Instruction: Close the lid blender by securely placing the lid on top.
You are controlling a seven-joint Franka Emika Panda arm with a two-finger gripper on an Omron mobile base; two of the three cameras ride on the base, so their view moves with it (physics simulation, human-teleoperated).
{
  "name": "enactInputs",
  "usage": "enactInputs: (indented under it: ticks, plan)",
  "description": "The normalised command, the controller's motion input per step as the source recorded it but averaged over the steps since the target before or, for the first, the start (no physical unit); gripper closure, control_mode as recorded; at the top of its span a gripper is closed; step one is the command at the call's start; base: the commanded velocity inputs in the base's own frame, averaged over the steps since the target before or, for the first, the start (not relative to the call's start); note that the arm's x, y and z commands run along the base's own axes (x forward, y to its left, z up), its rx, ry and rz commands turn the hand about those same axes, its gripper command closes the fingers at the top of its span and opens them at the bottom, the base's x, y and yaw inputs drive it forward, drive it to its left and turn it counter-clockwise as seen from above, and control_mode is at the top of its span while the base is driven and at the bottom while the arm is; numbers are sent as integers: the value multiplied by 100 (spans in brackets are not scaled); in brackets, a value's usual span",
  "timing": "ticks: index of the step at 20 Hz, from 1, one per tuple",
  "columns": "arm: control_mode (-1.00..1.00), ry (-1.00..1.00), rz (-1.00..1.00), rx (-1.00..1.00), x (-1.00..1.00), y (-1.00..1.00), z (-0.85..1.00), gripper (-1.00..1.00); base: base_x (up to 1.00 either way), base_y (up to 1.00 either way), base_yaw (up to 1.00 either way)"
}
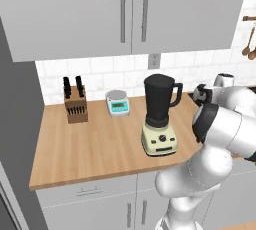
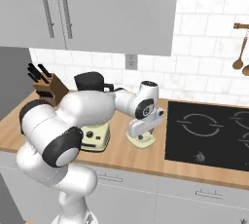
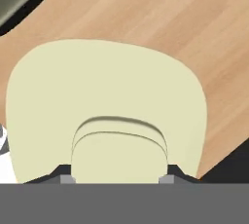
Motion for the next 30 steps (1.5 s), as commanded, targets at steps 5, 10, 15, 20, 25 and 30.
enactInputs:
  ticks: [5, 10, 15, 20, 25, 30]
  plan:
    - [-100, -39, -1, 1, -23, -4, 100, 100, 0, 0, 0]
    - [-100, -24, -6, 2, 0, 0, 100, 100, 0, 0, 0]
    - [-100, -27, -5, 1, 0, 0, 100, 100, 0, 0, 0]
    - [-100, -23, -1, 0, 0, 10, 100, 100, 0, 0, 0]
    - [-100, -24, 0, 0, 0, 40, 100, 100, 0, 0, 0]
    - [-100, -13, 0, -4, 0, 77, 100, 100, 0, 0, 0]
